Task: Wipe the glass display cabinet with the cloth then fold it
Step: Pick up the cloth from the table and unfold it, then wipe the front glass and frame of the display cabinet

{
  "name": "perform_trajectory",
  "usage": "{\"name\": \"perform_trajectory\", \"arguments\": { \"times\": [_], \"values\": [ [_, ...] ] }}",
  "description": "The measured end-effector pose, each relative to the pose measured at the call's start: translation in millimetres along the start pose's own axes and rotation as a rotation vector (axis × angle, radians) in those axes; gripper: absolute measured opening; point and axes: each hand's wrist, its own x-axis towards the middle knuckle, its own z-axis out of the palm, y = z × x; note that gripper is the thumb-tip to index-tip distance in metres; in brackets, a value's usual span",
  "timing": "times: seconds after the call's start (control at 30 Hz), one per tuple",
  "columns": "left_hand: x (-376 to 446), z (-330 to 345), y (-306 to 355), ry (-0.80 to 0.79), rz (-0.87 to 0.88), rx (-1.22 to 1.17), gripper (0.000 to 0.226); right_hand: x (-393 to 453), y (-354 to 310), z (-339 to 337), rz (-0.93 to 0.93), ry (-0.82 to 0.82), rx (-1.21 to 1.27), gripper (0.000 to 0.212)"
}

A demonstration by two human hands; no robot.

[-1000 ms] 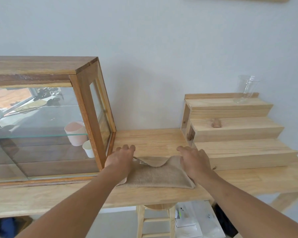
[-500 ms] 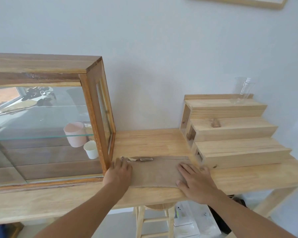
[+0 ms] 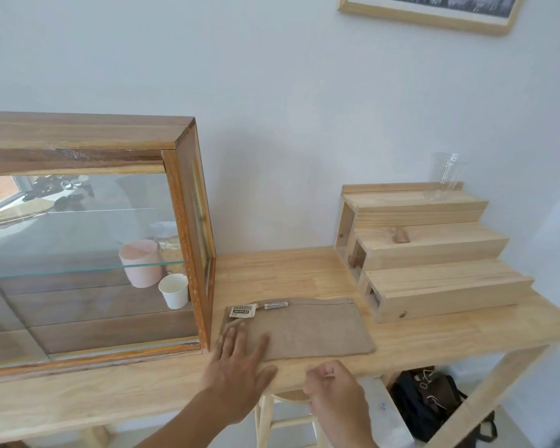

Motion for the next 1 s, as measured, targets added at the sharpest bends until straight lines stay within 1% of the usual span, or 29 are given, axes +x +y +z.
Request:
{"name": "perform_trajectory", "arguments": {
  "times": [0.07, 0.1, 0.17, 0.2, 0.23, 0.3, 0.33, 0.4, 0.43, 0.47, 0.5, 0.53, 0.57, 0.6, 0.63, 0.67, 0.7, 0.73, 0.77, 0.83, 0.87, 0.9, 0.97, 1.0],
  "values": [
    [-12, -6, 4, -0.031, 0.006, 0.046, 0.084, -9, -9, 13, 0.172, -0.144, 0.25, 0.029],
    [-19, -13, 3, -0.017, 0.029, 0.074, 0.087, -12, -14, 17, 0.235, -0.203, 0.341, 0.032],
    [-35, -24, -2, 0.093, 0.144, 0.162, 0.09, -17, -21, 22, 0.341, -0.236, 0.477, 0.035],
    [-40, -20, -4, 0.214, 0.2, 0.211, 0.082, -19, -22, 23, 0.381, -0.223, 0.527, 0.036],
    [-46, -16, -6, 0.31, 0.222, 0.217, 0.069, -22, -24, 23, 0.411, -0.21, 0.565, 0.038],
    [-60, -16, -9, 0.432, 0.272, 0.228, 0.042, -27, -26, 25, 0.446, -0.197, 0.612, 0.043],
    [-67, -16, -7, 0.504, 0.315, 0.23, 0.032, -28, -28, 25, 0.457, -0.19, 0.621, 0.045],
    [-80, -10, 4, 0.663, 0.337, 0.247, 0.048, -28, -31, 27, 0.47, -0.165, 0.641, 0.047],
    [-86, -9, 9, 0.678, 0.324, 0.241, 0.046, -28, -31, 29, 0.47, -0.149, 0.66, 0.043],
    [-93, -11, 13, 0.651, 0.338, 0.211, 0.033, -26, -31, 31, 0.454, -0.121, 0.687, 0.036],
    [-98, -14, 16, 0.632, 0.371, 0.149, 0.016, -25, -31, 33, 0.413, -0.083, 0.716, 0.026],
    [-102, -12, 18, 0.648, 0.387, 0.121, 0.007, -24, -32, 33, 0.358, -0.044, 0.744, 0.018],
    [-105, -14, 19, 0.618, 0.4, 0.112, 0.006, -25, -34, 32, 0.298, -0.024, 0.775, 0.012],
    [-108, -13, 18, 0.568, 0.399, 0.117, 0.013, -28, -36, 30, 0.243, -0.023, 0.81, 0.011],
    [-110, -12, 16, 0.509, 0.39, 0.097, 0.032, -31, -38, 27, 0.197, -0.028, 0.844, 0.012],
    [-111, -13, 9, 0.464, 0.391, 0.059, 0.046, -33, -41, 24, 0.146, -0.033, 0.861, 0.013],
    [-114, -16, 2, 0.435, 0.386, 0.067, 0.043, -35, -43, 21, 0.092, -0.04, 0.87, 0.014],
    [-115, -18, -6, 0.424, 0.398, 0.106, 0.027, -37, -44, 15, 0.04, -0.059, 0.873, 0.016],
    [-115, -21, -18, 0.439, 0.392, 0.138, 0.017, -37, -43, 10, -0.012, -0.089, 0.885, 0.021],
    [-121, -26, -37, 0.427, 0.365, 0.147, 0.021, -38, -41, 1, -0.098, -0.191, 0.968, 0.038],
    [-127, -32, -46, 0.435, 0.332, 0.132, 0.033, -39, -43, -3, -0.154, -0.258, 0.986, 0.047],
    [-130, -47, -58, 0.49, 0.287, 0.111, 0.039, -41, -48, -7, -0.226, -0.31, 0.978, 0.054],
    [-135, -80, -83, 0.616, 0.208, 0.08, 0.04, -43, -57, -11, -0.399, -0.349, 0.823, 0.06],
    [-139, -99, -95, 0.663, 0.168, 0.069, 0.042, -46, -63, -12, -0.518, -0.331, 0.721, 0.059]
  ]
}}
